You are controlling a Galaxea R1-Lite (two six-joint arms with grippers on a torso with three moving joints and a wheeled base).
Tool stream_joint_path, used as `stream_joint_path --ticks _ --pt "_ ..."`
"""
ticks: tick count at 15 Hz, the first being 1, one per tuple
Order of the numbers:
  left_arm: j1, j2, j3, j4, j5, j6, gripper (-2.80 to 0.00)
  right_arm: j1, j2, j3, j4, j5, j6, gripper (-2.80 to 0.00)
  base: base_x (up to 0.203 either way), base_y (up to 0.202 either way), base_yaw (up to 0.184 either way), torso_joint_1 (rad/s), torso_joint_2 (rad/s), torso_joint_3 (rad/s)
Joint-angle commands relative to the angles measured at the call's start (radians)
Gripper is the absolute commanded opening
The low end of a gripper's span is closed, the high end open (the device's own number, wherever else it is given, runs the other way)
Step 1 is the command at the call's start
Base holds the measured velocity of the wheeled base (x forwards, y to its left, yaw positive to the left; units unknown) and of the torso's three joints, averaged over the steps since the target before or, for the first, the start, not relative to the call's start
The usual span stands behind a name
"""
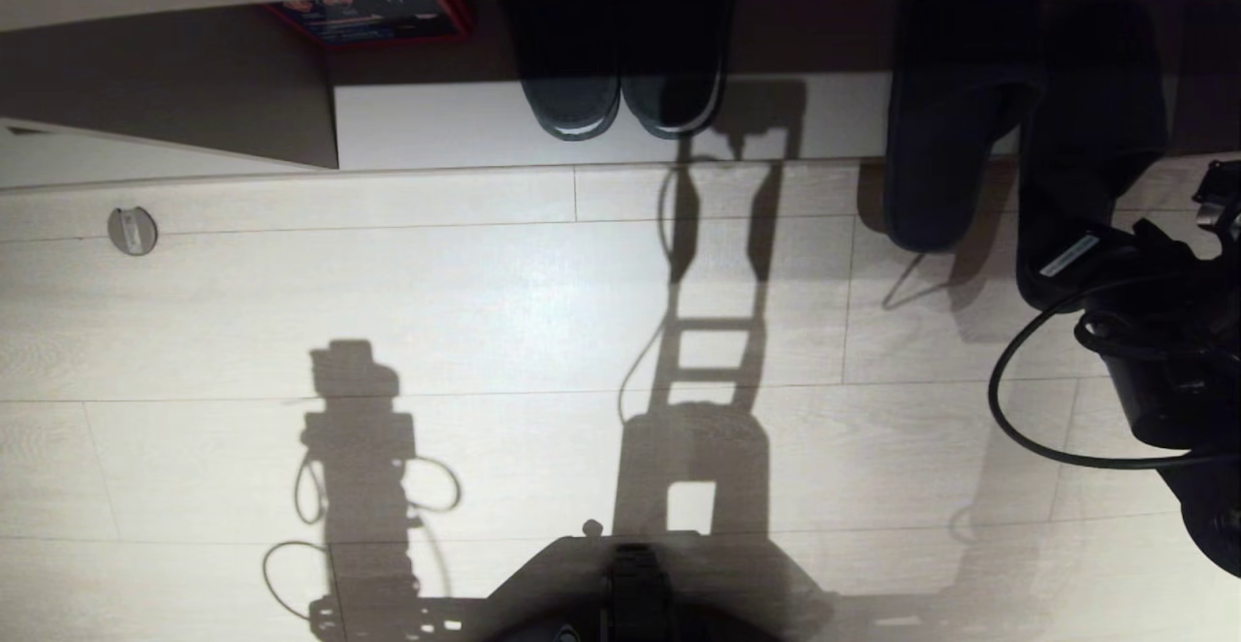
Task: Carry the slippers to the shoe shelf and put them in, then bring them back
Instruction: Pick up the slippers in the shoe cabinet
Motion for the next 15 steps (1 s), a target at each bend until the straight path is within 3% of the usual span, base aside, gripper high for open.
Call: stream_joint_path --ticks 1,15 --pt "0.0 0.0 0.0 0.0 0.0 0.0 -2.8 0.018 0.031 -0.037 -0.008 -0.002 0.001 0.0 0.0 0.0 0.0 0.0 0.0 0.0" --pt "0.0 0.0 0.0 0.0 0.0 0.0 -2.8 0.041 0.13 -0.246 -0.011 -0.002 -0.033 0.0 0.0 0.0 0.0 0.0 0.0 0.0"
